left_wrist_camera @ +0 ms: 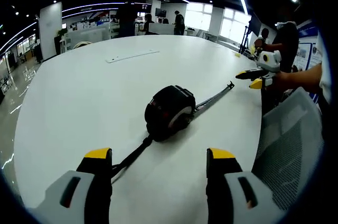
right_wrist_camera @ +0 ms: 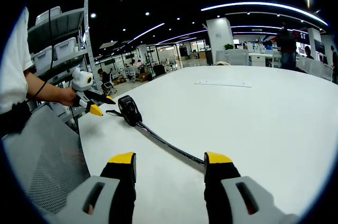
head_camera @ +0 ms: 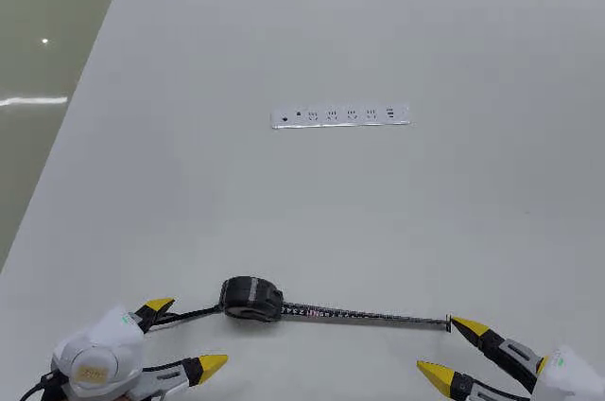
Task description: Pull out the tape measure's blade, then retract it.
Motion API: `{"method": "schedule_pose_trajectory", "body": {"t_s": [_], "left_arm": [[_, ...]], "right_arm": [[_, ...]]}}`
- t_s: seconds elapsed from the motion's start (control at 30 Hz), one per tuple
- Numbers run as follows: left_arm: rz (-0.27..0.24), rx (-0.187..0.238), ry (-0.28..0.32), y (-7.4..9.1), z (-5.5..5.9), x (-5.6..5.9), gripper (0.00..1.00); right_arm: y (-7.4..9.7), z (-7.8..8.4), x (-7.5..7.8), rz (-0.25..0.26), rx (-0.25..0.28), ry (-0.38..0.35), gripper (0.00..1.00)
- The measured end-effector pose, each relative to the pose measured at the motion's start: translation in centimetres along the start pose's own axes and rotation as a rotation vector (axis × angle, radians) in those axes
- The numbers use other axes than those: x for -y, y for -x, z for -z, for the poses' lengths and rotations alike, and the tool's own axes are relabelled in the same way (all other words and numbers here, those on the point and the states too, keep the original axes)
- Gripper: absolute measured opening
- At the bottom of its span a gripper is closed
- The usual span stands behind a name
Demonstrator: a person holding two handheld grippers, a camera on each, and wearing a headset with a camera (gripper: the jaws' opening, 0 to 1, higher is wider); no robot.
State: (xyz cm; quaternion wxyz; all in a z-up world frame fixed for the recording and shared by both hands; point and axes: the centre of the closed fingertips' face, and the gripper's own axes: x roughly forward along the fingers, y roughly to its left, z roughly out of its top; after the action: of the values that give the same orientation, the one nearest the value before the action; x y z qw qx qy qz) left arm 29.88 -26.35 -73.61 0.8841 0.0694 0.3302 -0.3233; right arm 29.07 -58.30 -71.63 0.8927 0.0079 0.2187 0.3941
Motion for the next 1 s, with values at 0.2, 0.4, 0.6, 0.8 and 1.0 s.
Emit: {"method": "schedule_pose_trajectory", "body": {"t_s": [0.2, 0.4, 0.6, 0.8, 1.0], "left_arm": [[-0.025, 0.004, 0.03, 0.8, 0.9, 0.0, 0.71], [-0.038, 0.018, 0.053, 1.7, 1.2, 0.2, 0.72], [-0.053, 0.028, 0.062, 2.4, 1.8, 0.5, 0.72], [-0.059, 0.032, 0.069, 2.8, 2.1, 0.6, 0.73], [-0.06, 0.04, 0.072, 3.1, 2.1, 0.7, 0.74]], "right_arm": [[0.3, -0.4, -0.6, 0.003, 0.001, 0.013, 0.53], [0.5, -0.3, -1.3, 0.002, 0.006, 0.006, 0.54], [0.7, 0.0, -2.0, 0.008, 0.007, 0.005, 0.54], [0.9, -0.2, -2.4, 0.017, 0.017, -0.004, 0.55], [1.2, 0.0, -2.6, 0.025, 0.019, -0.004, 0.56]]}}
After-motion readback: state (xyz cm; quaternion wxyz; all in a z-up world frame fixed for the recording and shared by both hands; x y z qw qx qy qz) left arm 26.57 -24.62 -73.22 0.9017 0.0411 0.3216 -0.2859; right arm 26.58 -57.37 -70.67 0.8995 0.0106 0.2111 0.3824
